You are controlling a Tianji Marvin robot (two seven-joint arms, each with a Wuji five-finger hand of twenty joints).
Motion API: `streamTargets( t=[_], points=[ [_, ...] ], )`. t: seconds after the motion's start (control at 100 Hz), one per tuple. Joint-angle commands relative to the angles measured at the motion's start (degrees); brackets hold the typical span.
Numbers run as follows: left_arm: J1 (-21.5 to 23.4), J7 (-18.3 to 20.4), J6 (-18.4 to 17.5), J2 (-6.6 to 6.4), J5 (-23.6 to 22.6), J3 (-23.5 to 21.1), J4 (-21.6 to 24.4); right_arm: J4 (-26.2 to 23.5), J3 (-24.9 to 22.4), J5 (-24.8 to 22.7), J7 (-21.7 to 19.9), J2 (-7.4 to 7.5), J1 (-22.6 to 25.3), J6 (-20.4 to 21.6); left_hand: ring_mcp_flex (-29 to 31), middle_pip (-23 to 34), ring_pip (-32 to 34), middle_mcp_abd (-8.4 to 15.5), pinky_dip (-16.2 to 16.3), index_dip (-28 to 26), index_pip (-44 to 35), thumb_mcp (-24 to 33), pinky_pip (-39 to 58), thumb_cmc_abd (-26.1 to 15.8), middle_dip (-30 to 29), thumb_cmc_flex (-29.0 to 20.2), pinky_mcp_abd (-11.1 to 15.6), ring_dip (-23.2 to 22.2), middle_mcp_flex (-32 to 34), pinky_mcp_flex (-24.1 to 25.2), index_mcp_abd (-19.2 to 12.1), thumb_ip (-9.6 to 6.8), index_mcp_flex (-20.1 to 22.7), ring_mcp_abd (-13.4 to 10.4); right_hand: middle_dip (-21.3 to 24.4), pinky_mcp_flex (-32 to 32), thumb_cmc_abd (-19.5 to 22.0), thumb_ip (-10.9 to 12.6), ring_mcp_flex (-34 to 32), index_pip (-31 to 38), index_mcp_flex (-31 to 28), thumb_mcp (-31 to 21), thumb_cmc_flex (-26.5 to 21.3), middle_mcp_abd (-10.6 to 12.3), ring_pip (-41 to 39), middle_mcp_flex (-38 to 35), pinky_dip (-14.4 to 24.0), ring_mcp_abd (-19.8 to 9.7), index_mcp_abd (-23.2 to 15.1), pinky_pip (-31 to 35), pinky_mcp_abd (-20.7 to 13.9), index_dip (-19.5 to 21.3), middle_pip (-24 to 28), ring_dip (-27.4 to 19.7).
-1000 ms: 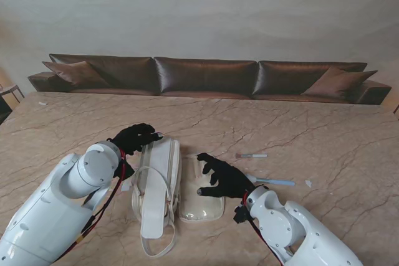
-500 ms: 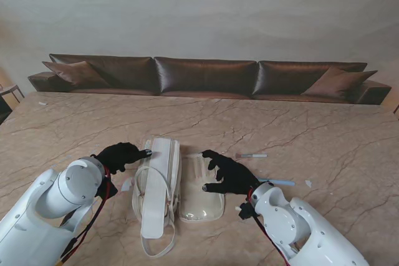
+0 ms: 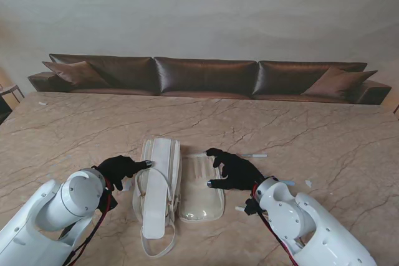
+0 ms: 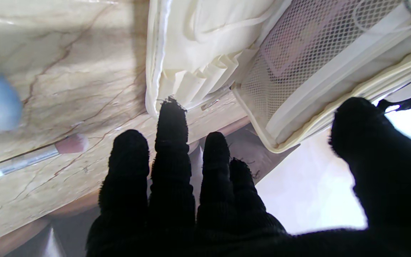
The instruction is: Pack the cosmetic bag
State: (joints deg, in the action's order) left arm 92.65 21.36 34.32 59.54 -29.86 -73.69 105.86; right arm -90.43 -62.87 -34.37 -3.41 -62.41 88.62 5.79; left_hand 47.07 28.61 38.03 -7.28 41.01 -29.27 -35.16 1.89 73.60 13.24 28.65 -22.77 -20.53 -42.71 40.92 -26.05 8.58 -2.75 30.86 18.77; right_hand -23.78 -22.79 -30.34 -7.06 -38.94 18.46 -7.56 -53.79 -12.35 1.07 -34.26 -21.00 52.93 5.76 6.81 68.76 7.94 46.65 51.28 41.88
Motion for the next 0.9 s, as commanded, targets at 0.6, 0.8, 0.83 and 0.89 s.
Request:
streamTargets(
  t=[0.6,0.8,0.83,0.89],
  points=[
    [0.72,-9.99,-1.11,2.95,3.74,3.46,-2.0,0.91,-1.67,0.03,-1.6,0.12,-1.27,-4.17,13.71,19.21,20.03,15.02,-0.53,-14.61,-27.96,33.85,19.37,5.68,21.83,-19.02,0.9,-8.11,19.01,-12.28,-16.35,-23.94,8.23,-5.06,-0.16,-1.01,0.64,1.43,-1.88,3.95,-3.72,-1.85,0.59,1.31,-0.05,-4.65,0.65,-0.2,-3.74,-0.18,0.58,-4.37,-2.08,-0.07],
    [0.38,-12.62,-1.41,3.73,4.98,3.48,-3.44,1.04,-1.99,-0.43,-2.65,0.33,-1.88,-4.67,17.38,24.46,22.75,16.93,-3.23,-18.76,-30.52,32.9,22.67,1.44,16.67,-20.51,1.82,-7.97,18.95,-17.29,-15.52,-23.65,7.63,-5.97,-0.17,-1.12,0.43,1.27,-2.49,5.06,-5.12,-2.26,0.61,1.47,-0.12,-5.7,0.5,-0.41,-4.49,-0.23,0.63,-5.73,-2.7,-0.12],
    [0.38,-13.64,-1.55,4.01,5.21,3.48,-3.67,1.06,-2.05,-0.51,-2.71,0.34,-1.98,-4.8,18.17,25.02,23.39,16.99,-3.7,-18.81,-30.98,32.41,23.31,1.2,16.51,-21.14,1.68,-7.97,19.51,-18.28,-15.46,-23.44,8.0,-6.13,-0.08,-1.32,0.28,1.2,-2.77,5.87,-6.36,-2.42,0.6,1.48,0.08,-6.53,0.14,-0.39,-4.88,-0.65,0.63,-6.42,-3.16,-0.29],
    [0.38,-14.81,-1.72,4.33,5.32,3.37,-3.89,1.1,-2.23,-0.63,-2.81,0.35,-2.17,-5.18,19.2,26.12,24.7,17.66,-4.39,-19.28,-31.71,31.82,24.4,-0.06,16.67,-21.31,2.24,-8.2,20.02,-19.51,-15.71,-23.54,8.12,-6.97,0.09,-1.72,0.11,1.11,-3.33,7.44,-7.78,-2.73,0.56,1.5,0.72,-7.64,-0.6,-0.41,-5.82,-1.24,0.75,-7.53,-3.9,-0.8]
  ],
)
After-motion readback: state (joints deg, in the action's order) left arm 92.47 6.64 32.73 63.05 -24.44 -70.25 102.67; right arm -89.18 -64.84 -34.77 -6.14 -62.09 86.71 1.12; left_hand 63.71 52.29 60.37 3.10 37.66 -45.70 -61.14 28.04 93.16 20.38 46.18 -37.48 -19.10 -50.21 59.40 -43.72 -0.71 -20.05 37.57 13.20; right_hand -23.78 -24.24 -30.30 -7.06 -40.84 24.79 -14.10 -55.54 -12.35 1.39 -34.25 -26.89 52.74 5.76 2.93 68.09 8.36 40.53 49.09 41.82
